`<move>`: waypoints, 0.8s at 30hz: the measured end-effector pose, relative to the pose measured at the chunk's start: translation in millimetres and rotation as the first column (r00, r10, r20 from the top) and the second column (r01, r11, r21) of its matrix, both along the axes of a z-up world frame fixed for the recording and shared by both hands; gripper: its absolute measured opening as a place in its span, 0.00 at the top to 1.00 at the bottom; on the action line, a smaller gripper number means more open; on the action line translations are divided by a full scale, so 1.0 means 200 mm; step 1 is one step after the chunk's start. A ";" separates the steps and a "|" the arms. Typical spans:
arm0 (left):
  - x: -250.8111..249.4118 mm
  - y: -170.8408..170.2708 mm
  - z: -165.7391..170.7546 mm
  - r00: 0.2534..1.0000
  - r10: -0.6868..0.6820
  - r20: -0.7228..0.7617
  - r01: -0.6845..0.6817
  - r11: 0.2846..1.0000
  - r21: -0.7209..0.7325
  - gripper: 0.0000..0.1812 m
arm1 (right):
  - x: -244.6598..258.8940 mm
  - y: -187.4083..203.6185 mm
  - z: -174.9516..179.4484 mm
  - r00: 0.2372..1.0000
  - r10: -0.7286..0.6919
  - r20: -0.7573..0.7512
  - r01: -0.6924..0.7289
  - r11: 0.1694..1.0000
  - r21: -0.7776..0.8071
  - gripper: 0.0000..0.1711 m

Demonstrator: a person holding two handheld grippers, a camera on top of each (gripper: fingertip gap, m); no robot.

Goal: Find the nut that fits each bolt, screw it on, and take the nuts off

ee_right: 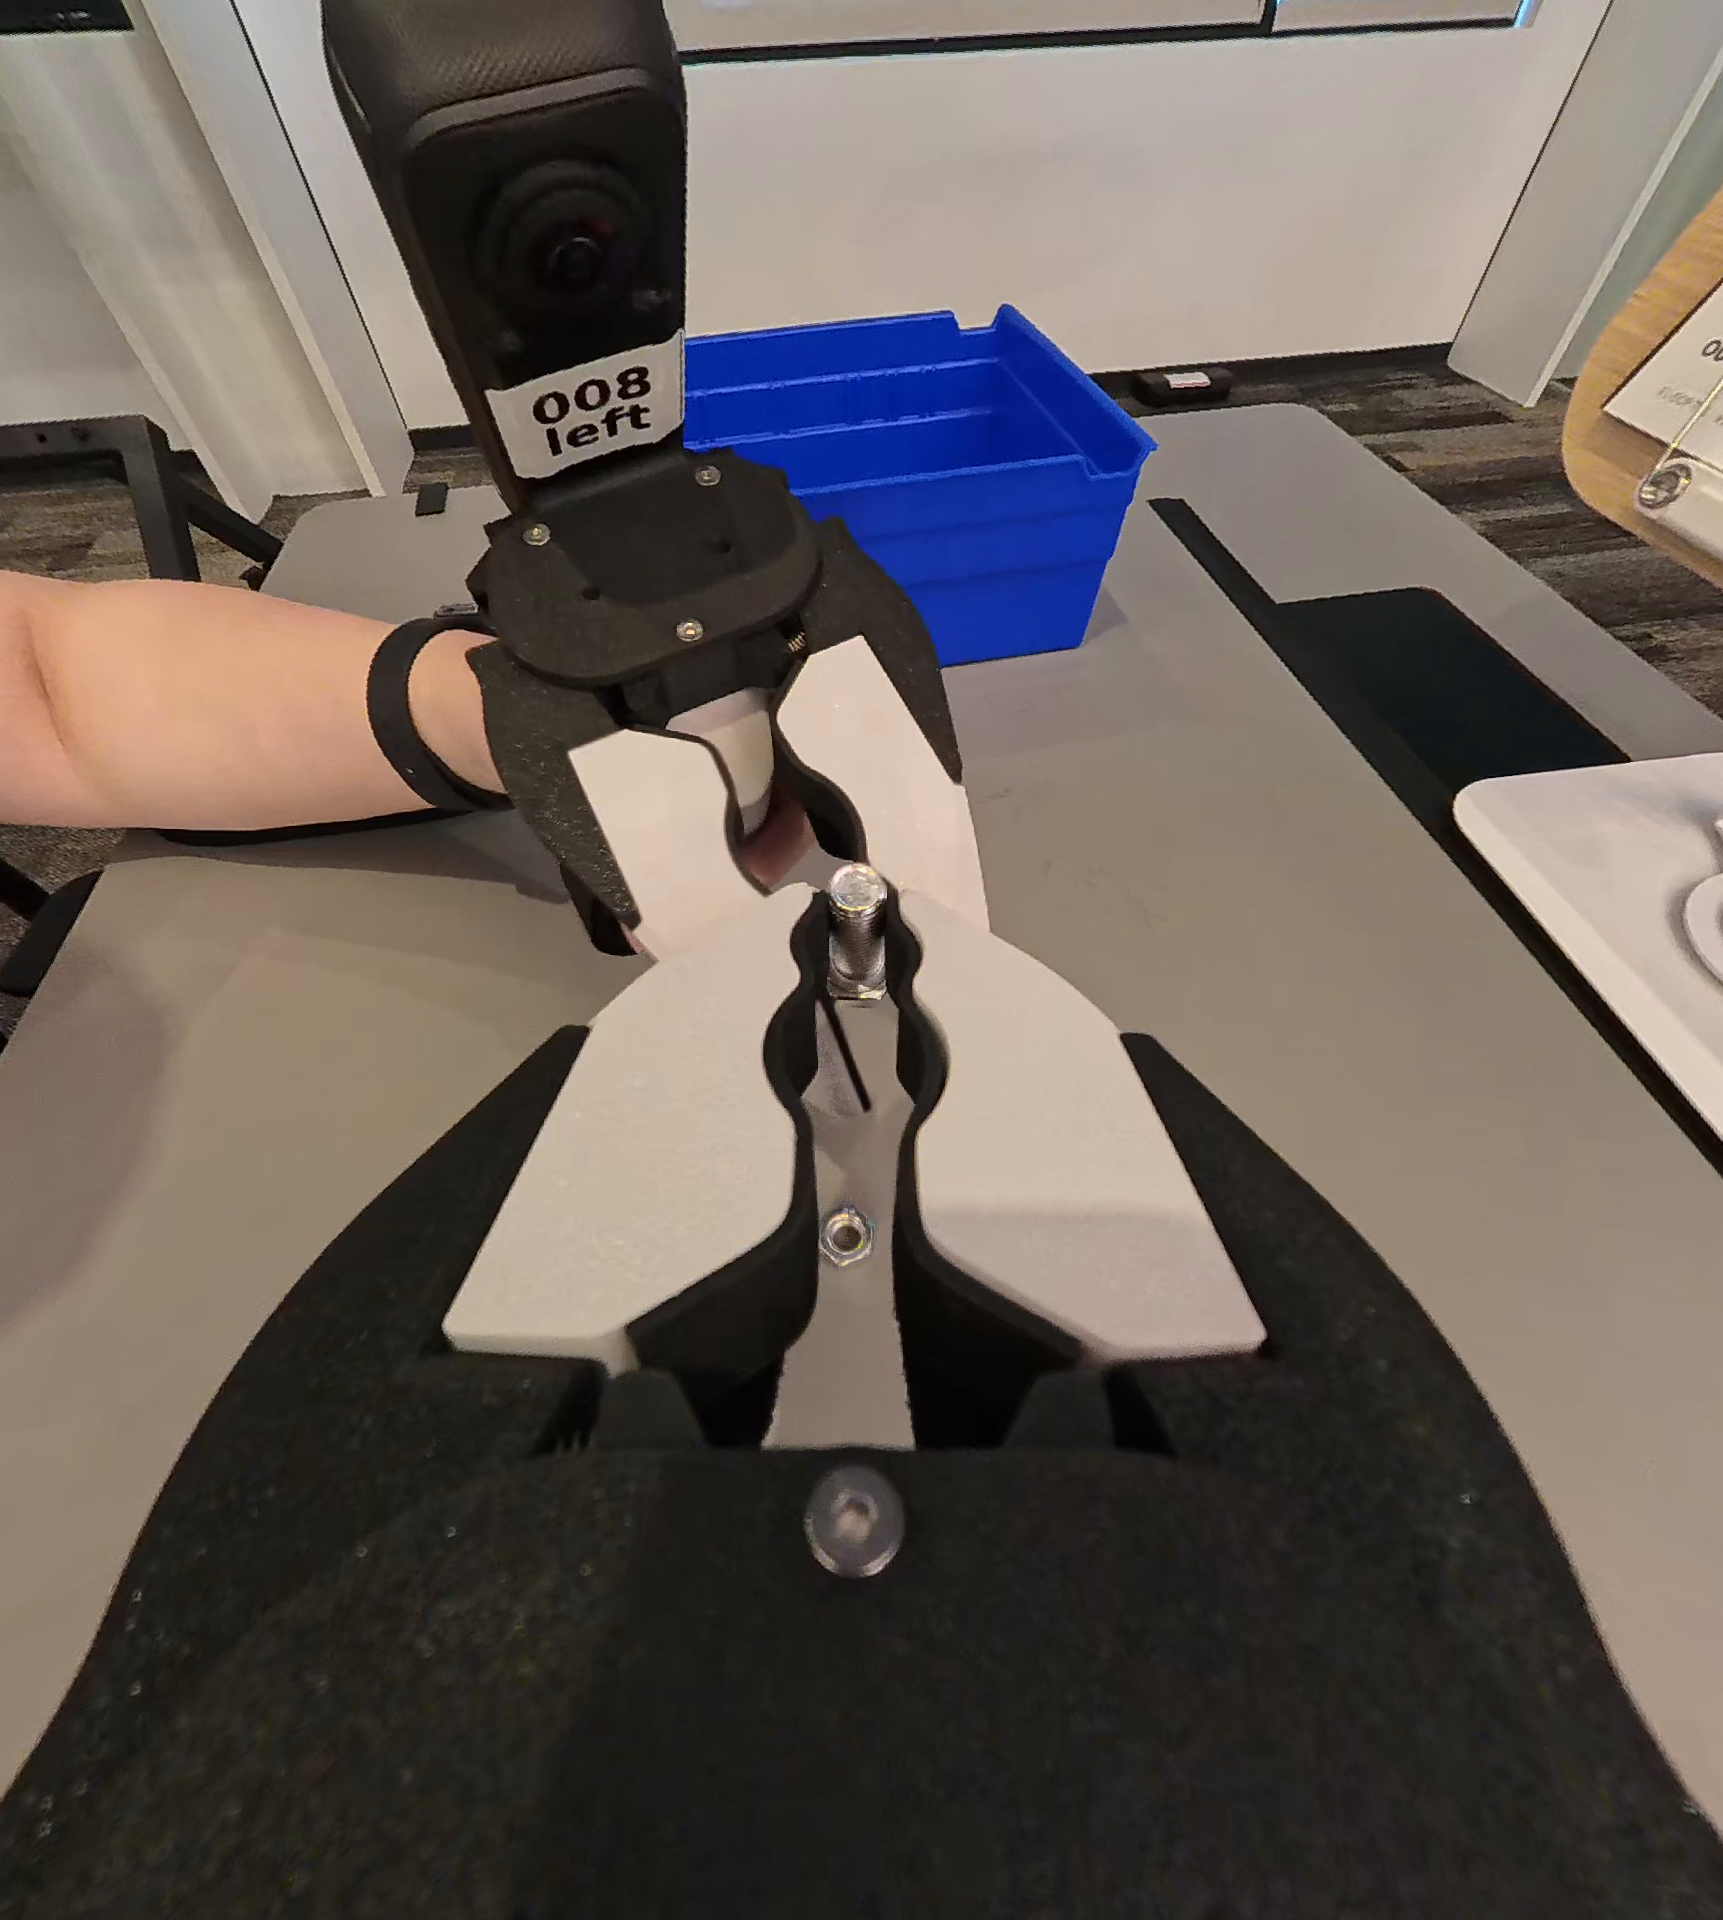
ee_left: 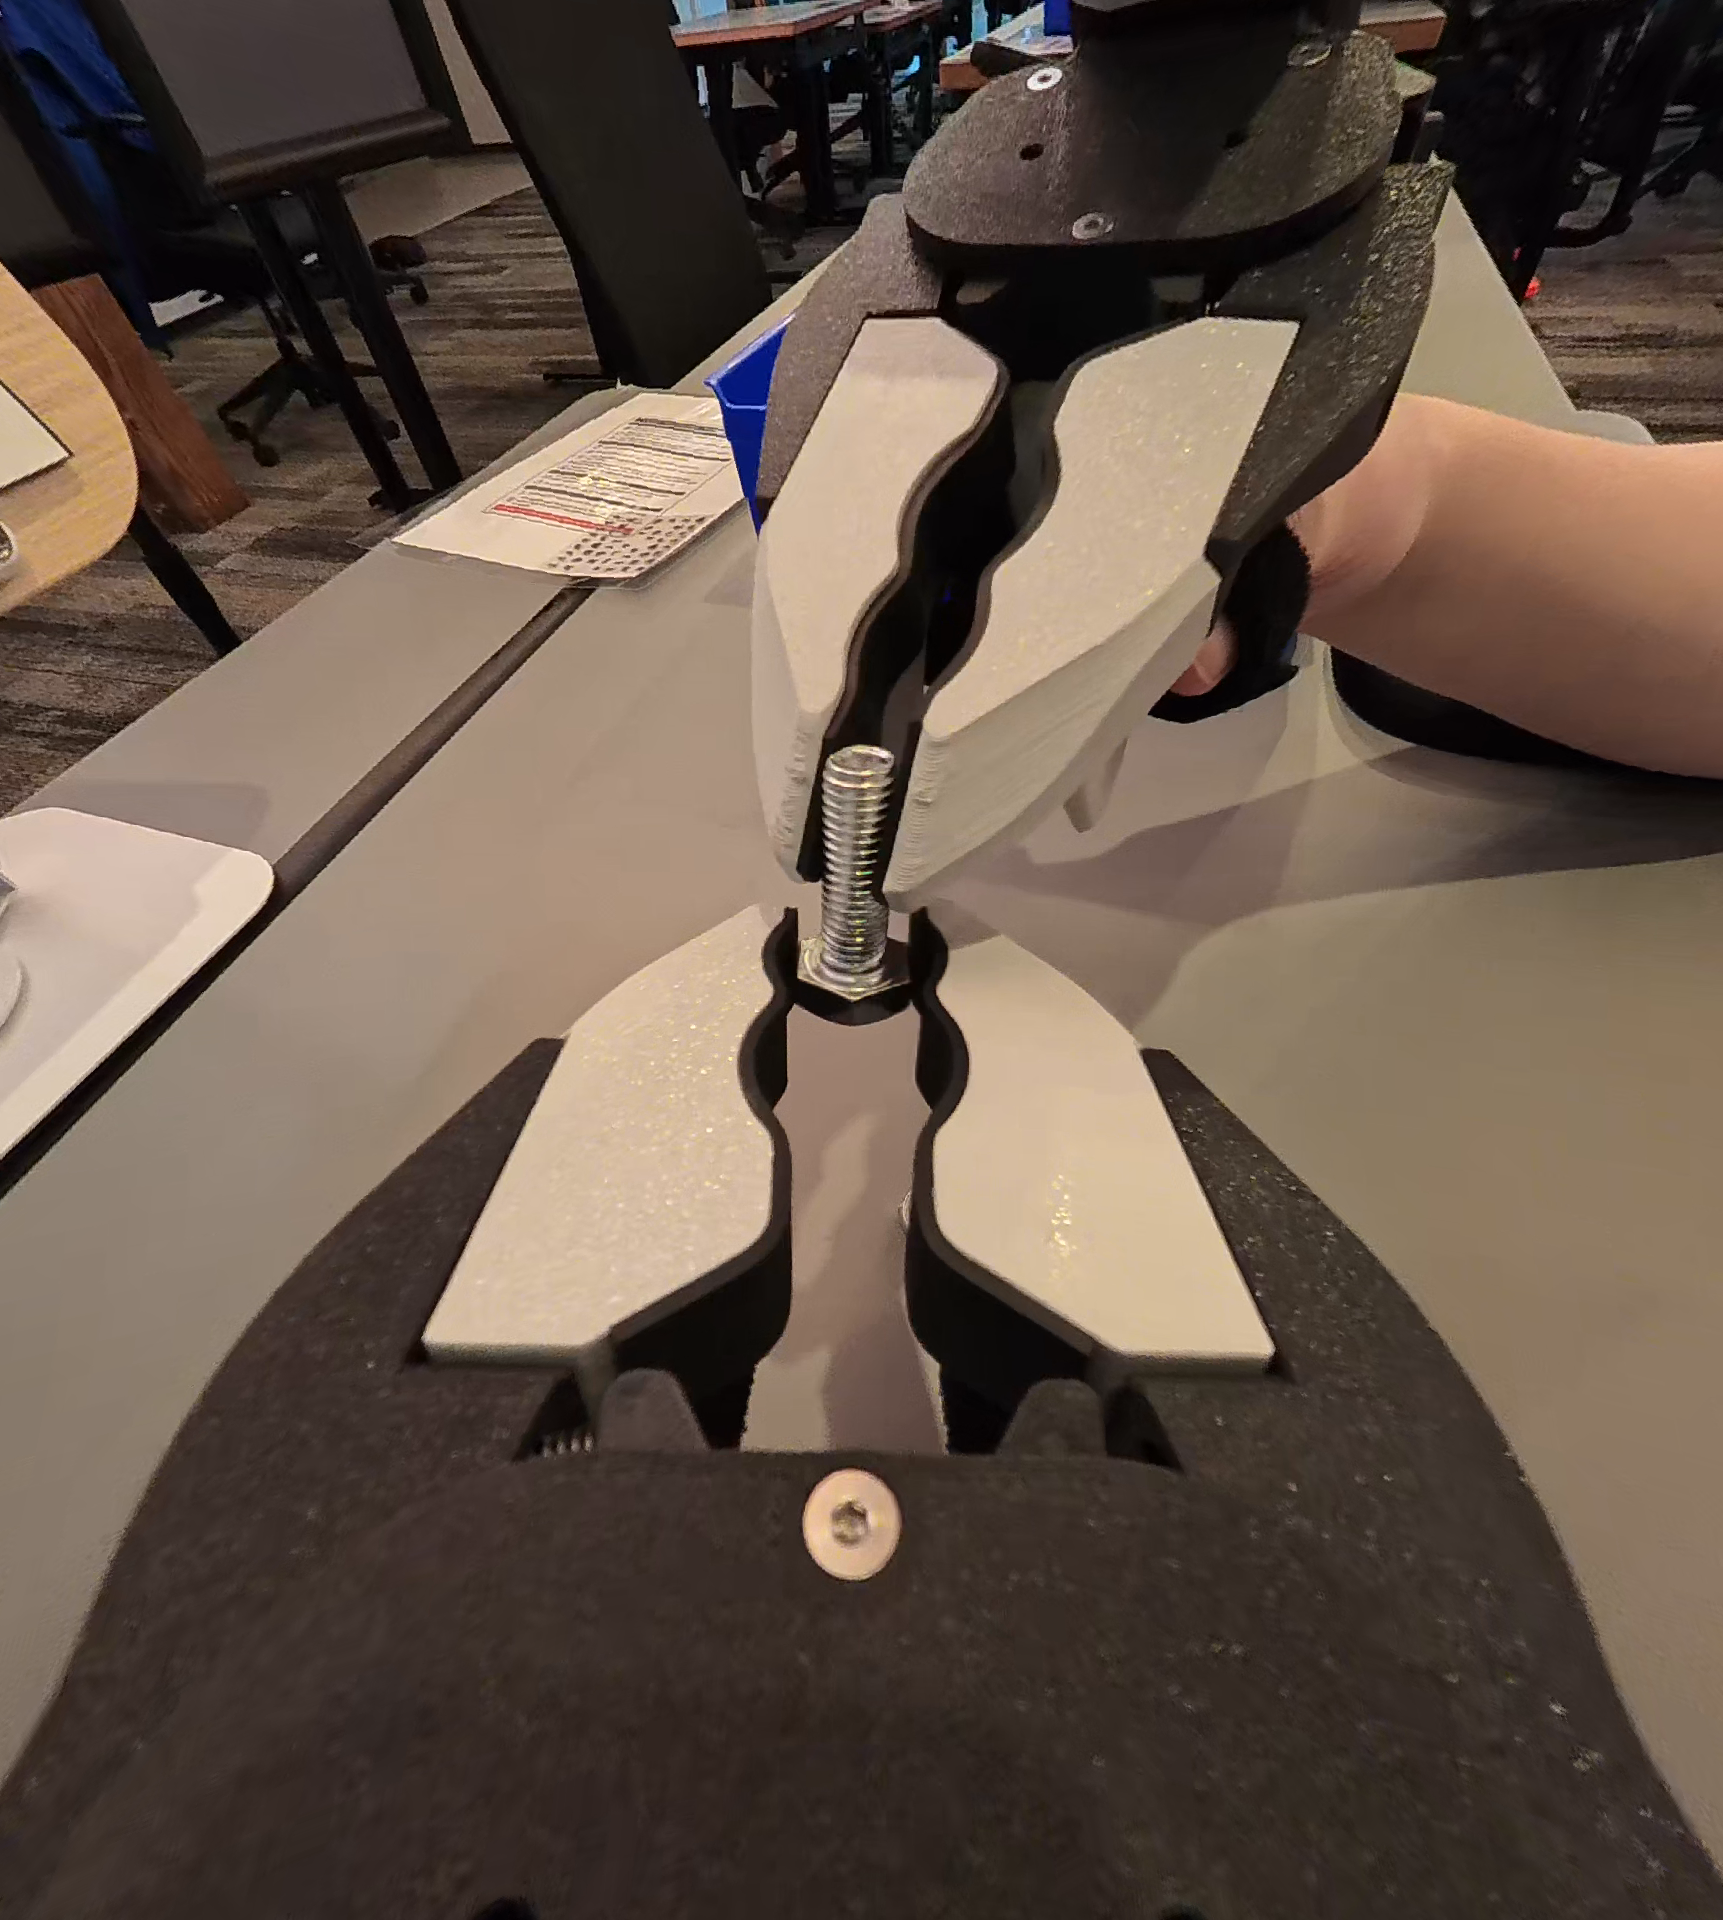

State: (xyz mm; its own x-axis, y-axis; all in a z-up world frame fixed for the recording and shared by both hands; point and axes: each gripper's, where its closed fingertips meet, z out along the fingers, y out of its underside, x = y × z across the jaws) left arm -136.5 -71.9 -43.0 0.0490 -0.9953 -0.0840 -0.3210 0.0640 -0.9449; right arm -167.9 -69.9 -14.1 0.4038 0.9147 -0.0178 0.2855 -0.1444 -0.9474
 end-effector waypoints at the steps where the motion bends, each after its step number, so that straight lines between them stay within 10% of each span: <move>1: 0.00 0.00 0.00 1.000 0.000 -0.004 0.000 1.000 0.001 0.90 | 0.00 0.00 0.00 1.000 -0.003 0.001 0.003 1.000 0.003 0.95; 24: 0.01 0.01 0.00 1.000 0.021 0.008 -0.021 1.000 0.018 0.91 | 0.01 0.01 0.01 0.998 0.002 -0.059 -0.004 0.999 -0.034 0.95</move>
State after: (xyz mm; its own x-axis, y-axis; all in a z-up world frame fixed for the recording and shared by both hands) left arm -134.9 -69.5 -43.7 0.0708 -0.9923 -0.1015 -0.3154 0.0743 -0.9461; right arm -166.7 -68.9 -11.7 0.3981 0.9145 -0.0726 0.2303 -0.1763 -0.9570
